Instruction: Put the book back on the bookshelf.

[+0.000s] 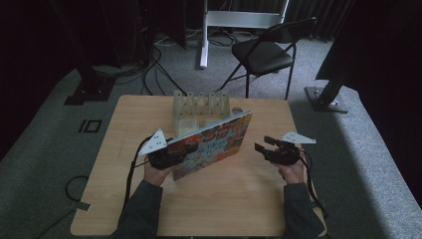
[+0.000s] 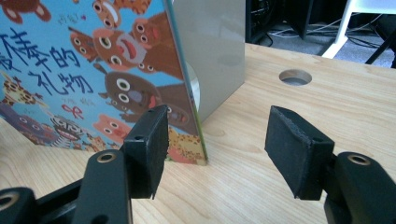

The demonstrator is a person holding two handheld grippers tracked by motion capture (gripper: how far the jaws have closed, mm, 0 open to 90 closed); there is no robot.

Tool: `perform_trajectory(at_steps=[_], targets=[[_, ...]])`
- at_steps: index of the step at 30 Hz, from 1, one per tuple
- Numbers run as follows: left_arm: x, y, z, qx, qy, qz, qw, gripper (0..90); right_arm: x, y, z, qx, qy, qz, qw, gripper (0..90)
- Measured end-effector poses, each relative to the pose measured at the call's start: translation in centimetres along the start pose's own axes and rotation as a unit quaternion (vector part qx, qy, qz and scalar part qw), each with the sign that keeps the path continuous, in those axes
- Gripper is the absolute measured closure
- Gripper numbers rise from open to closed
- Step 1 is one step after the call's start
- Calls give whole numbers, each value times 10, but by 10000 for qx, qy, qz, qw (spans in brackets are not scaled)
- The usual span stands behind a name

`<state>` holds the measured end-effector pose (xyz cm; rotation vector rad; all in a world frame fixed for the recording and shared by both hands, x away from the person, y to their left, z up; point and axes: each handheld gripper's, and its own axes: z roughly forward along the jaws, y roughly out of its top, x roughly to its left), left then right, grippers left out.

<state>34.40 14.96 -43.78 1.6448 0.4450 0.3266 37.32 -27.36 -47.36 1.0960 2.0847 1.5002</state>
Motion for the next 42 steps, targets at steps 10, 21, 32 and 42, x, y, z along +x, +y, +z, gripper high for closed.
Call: perform_trajectory(at_steps=[10, 21, 32, 42], targets=[[2, -10, 2, -29, 33, -23, 10000, 733, -4, -11, -2, 164, -55, 22, 9998, 392], [-11, -10, 3, -24, 413, 313, 9987, 805, -6, -18, -3, 254, -105, 58, 9996, 392], [-15, -11, 3, -40, 375, 293, 9989, 789, -8, -23, -2, 425, -244, -23, 9988, 390], [-10, -27, 6, -86, 303, -42, 9995, 764, -10, -32, 0, 682, -419, -110, 9967, 383]])
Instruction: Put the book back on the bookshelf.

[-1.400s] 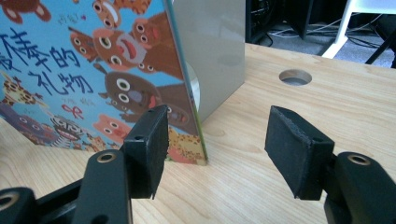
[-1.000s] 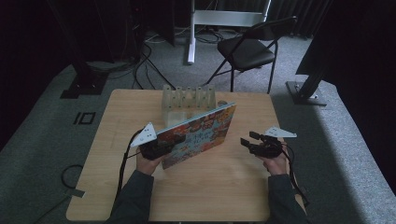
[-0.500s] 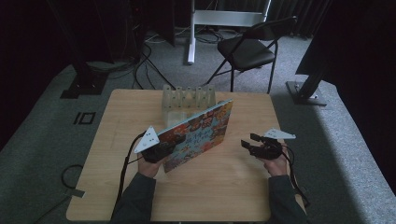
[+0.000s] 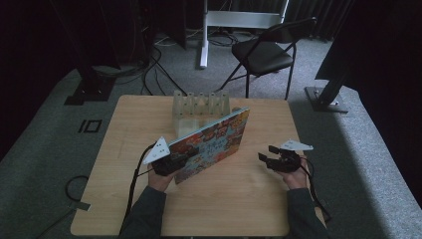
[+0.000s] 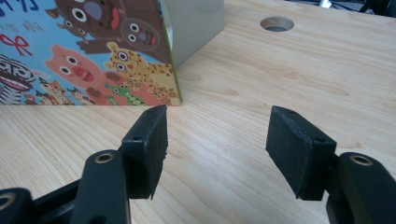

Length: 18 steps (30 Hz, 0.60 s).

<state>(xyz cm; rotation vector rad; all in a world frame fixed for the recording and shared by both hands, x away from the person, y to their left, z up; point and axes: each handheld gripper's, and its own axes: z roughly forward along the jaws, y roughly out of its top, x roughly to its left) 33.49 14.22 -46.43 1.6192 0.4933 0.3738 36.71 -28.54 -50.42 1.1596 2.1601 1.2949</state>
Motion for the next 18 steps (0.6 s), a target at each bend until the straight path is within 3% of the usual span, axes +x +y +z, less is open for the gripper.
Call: perform_trajectory(at_steps=[18], targets=[[2, -21, 7, 29, 14, -208, 9998, 756, -5, -12, 4, 269, -133, -9, 9995, 375]])
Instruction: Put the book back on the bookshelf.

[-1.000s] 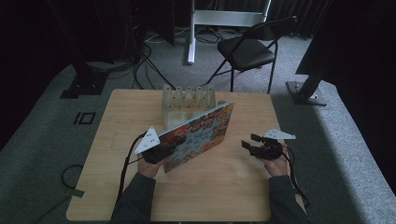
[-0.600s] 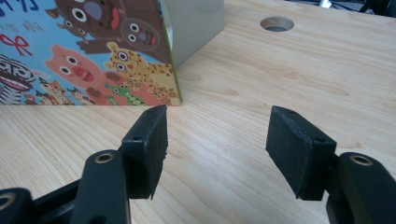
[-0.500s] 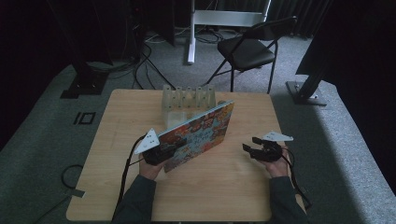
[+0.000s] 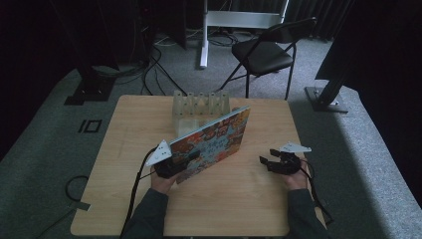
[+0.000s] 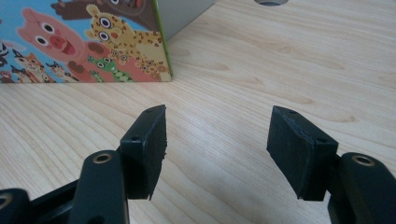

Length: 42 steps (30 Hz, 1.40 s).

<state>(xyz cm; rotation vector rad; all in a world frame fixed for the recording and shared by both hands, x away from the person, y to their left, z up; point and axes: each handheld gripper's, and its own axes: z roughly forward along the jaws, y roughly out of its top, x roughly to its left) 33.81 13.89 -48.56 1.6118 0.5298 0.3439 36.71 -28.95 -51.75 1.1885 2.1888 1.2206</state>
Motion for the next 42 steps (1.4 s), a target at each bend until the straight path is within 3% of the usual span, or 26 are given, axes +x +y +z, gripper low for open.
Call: perform_trajectory(at_steps=[11, 28, 42], targets=[[2, -11, 4, 24, 3, -107, 9999, 752, -3, -6, 1, 85, -39, 25, 10000, 375], [1, -12, 10, 18, 25, -139, 9999, 765, -6, -10, 3, 175, -45, 62, 9998, 375], [-5, -11, 11, 29, 183, -35, 9998, 791, -9, -19, 9, 346, -84, 107, 9993, 375]])
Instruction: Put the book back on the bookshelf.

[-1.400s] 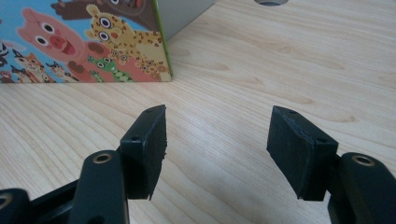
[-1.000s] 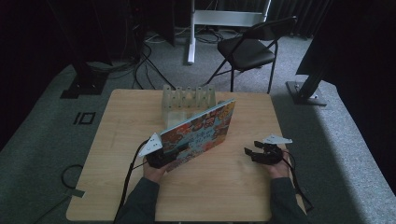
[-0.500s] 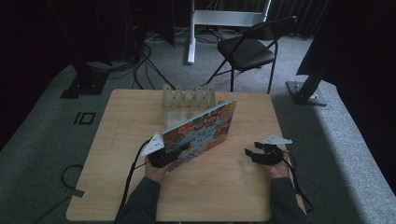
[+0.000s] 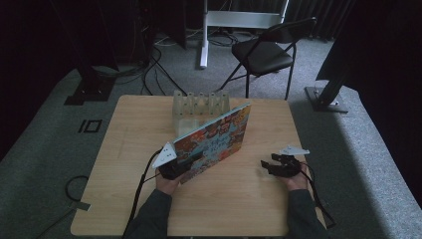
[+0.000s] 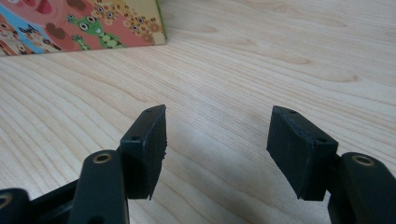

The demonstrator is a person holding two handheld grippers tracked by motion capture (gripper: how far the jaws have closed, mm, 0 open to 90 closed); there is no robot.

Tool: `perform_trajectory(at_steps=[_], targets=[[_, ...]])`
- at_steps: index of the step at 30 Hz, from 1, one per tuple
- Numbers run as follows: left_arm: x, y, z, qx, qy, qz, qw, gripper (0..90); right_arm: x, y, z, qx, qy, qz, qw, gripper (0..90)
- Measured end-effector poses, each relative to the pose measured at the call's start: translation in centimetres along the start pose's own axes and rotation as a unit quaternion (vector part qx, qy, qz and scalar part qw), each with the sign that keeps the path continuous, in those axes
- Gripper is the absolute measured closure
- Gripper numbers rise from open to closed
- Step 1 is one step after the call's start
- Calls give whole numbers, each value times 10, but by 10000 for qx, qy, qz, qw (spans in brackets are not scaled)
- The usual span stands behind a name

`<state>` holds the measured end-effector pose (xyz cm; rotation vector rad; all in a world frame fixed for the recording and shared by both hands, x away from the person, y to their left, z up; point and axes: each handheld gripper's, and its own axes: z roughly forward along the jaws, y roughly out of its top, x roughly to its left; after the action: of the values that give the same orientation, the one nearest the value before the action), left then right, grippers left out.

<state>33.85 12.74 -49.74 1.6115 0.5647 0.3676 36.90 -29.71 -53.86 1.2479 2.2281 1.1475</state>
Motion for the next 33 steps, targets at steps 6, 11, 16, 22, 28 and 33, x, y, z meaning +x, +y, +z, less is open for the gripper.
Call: perform_trajectory(at_steps=[6, 11, 16, 22, 28, 33], targets=[[-6, 1, 0, 2, 108, 49, 9999, 796, 0, -2, 3, 98, -69, -48, 9999, 368], [-9, 1, -1, 9, 179, 94, 9998, 800, -3, -5, 4, 144, -108, -7, 9998, 356], [-10, 2, -5, 27, 266, 149, 9995, 808, -5, -7, 5, 208, -184, -21, 9996, 351], [-10, 2, -9, 25, 285, 143, 9995, 810, -4, -8, 7, 267, -379, -108, 9989, 323], [-9, 4, -13, 55, 294, 220, 9993, 811, -6, -8, 7, 252, -378, -60, 9989, 318], [-7, 4, -18, 67, 329, 182, 9993, 811, -6, -8, 7, 251, -379, -64, 9989, 317]])
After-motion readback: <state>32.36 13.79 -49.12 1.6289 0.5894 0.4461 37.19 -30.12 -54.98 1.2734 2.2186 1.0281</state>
